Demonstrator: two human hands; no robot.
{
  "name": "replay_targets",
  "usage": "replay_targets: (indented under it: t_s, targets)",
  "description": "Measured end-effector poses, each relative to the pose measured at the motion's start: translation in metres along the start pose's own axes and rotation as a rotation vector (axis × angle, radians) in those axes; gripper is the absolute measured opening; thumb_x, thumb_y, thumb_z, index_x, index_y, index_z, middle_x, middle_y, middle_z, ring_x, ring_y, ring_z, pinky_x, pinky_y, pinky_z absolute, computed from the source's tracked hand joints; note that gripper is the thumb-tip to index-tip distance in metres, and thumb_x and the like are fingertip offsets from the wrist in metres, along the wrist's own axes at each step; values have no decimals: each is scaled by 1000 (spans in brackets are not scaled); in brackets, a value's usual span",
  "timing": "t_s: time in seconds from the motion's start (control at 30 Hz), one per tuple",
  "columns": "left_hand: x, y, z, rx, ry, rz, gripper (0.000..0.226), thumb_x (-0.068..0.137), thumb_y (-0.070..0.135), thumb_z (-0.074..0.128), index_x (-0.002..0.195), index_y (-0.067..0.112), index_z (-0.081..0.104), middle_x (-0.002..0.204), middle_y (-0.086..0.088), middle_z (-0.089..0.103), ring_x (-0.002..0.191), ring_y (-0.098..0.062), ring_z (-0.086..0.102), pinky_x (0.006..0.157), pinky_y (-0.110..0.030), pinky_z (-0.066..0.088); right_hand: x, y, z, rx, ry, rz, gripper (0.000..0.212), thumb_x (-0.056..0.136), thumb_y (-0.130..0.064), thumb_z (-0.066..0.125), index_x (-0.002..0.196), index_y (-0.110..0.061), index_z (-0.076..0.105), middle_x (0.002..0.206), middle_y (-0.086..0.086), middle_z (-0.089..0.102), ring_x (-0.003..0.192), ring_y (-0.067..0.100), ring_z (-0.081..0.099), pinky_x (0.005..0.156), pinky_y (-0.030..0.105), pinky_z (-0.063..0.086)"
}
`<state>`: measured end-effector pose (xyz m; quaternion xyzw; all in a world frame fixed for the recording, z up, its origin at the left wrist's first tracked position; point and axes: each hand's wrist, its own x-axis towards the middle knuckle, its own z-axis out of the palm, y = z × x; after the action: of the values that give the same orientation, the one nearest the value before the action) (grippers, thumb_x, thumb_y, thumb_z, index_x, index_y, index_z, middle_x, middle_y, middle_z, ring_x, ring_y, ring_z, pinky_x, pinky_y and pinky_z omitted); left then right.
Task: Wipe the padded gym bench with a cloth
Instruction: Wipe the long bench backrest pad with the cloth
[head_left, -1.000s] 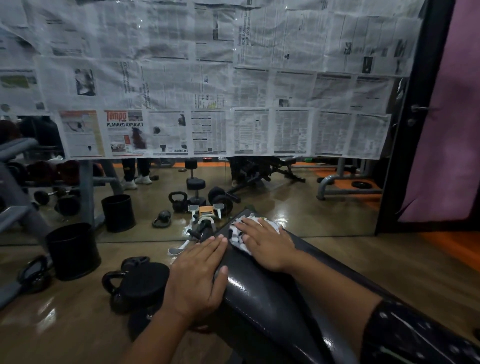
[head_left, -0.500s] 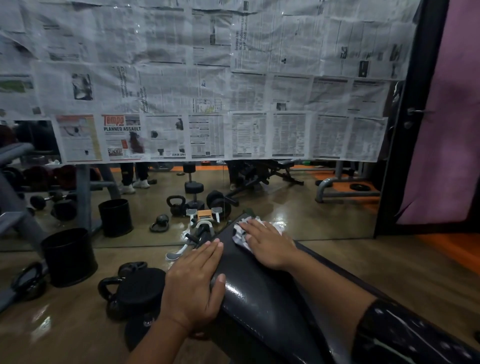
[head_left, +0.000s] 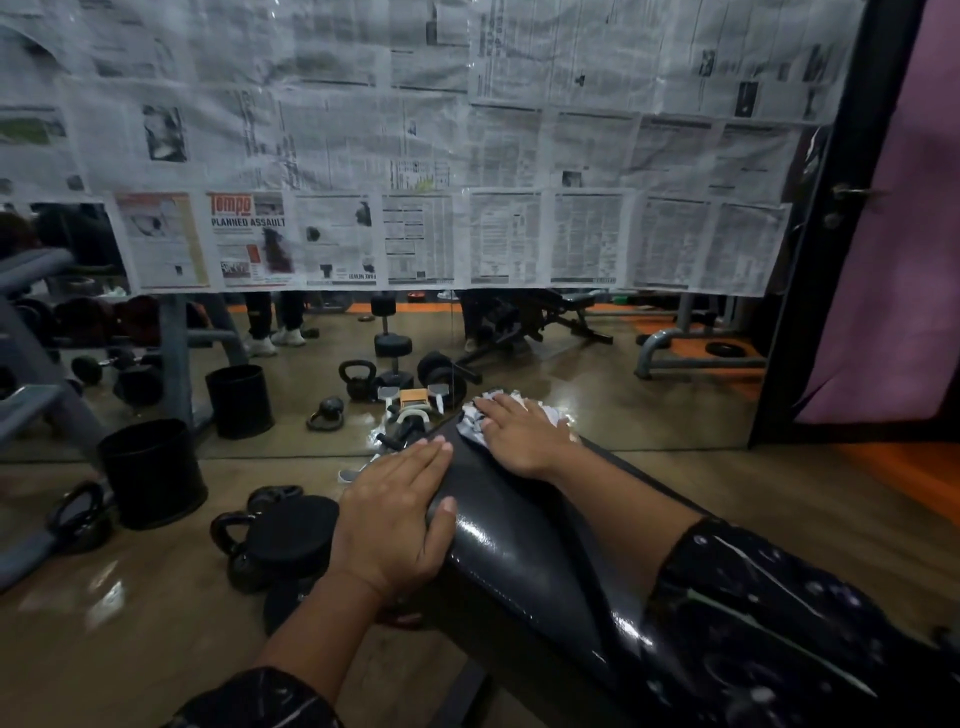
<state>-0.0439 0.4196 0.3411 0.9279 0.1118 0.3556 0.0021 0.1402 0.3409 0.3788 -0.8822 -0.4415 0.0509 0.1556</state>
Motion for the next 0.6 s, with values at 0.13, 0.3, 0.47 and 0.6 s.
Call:
replay_targets:
  t_s: [0.13, 0.3, 0.47, 0.6]
  targets:
    - [1, -1, 1, 1, 10, 19, 56, 84, 40, 40, 127, 11, 61, 128, -5, 63, 118, -18, 59, 100, -34, 43, -18, -13, 3, -30, -33, -167, 48, 102, -42, 16, 150, -43, 14, 161, -16, 4, 149, 19, -6, 115, 58, -6]
    - [2, -2, 2, 21, 19, 31, 56, 84, 40, 40, 126, 11, 61, 127, -6, 63, 117, -19, 60, 99, -34, 42, -25, 35, -3, 63, -23, -270, 50, 93, -60, 22, 144, -56, 19, 160, -20, 11, 149, 11, 2, 120, 49, 3]
    - [1, -1, 3, 15, 17, 31, 57, 83, 40, 39, 126, 9, 61, 127, -6, 63, 117, -19, 59, 100, -34, 42, -4, 3, -7, -11, -11, 20, 45, 98, -55, 23, 143, -56, 20, 163, -3, -5, 149, 26, -9, 118, 55, 0]
    - [0, -2, 3, 8, 11, 36, 58, 84, 40, 39, 129, 10, 59, 128, -7, 62, 118, -21, 58, 99, -36, 44, -22, -11, 3, -109, 15, -147, 46, 98, -55, 19, 144, -56, 18, 162, -1, 8, 149, 22, 1, 117, 55, 3]
